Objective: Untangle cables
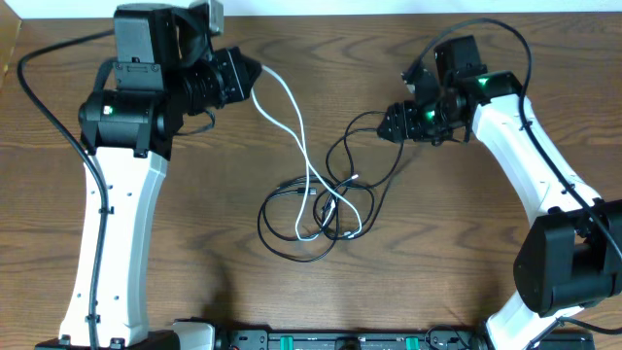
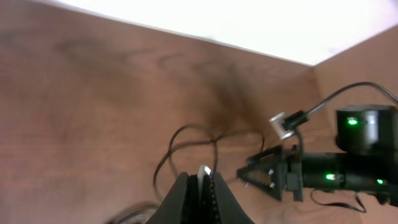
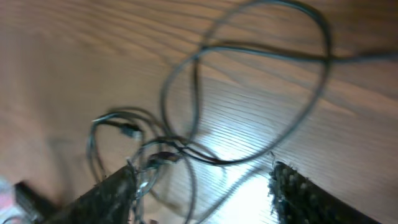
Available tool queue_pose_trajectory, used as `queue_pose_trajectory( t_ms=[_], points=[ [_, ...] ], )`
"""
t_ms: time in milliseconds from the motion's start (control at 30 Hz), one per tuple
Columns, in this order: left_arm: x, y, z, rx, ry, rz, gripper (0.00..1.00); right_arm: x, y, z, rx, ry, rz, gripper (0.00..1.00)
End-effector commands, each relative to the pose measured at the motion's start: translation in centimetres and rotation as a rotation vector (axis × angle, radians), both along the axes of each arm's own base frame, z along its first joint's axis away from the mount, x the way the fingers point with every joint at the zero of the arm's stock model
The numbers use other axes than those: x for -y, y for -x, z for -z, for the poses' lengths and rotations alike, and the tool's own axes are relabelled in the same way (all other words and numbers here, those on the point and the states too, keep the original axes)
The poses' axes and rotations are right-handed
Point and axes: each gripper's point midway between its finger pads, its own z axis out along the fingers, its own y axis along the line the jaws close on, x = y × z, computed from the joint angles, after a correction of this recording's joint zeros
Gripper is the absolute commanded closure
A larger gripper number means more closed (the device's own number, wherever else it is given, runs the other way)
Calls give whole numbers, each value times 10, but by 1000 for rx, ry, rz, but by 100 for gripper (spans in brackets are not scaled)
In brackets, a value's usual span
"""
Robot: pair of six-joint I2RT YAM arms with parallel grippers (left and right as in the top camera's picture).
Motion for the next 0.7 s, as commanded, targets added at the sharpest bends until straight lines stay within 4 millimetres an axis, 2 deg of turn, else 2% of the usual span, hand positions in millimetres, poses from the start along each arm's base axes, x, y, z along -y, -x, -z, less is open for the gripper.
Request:
queue_pose_trajectory(
  t_ms=[0,200,433,667],
  points=[
    [10,4,-32,123,34,79,93,-19,2,-19,50,-121,-117,28],
    [11,4,-91,298,129,35,92,-24,2,-24,73,-149,-156,26],
    [9,21,-159,444,298,-11,92,-24,-1,-25,95,-149,-163,26],
    [7,43,-204,583,354,-6,93,-25,-2,-26,104,-150,-166,26]
  ],
)
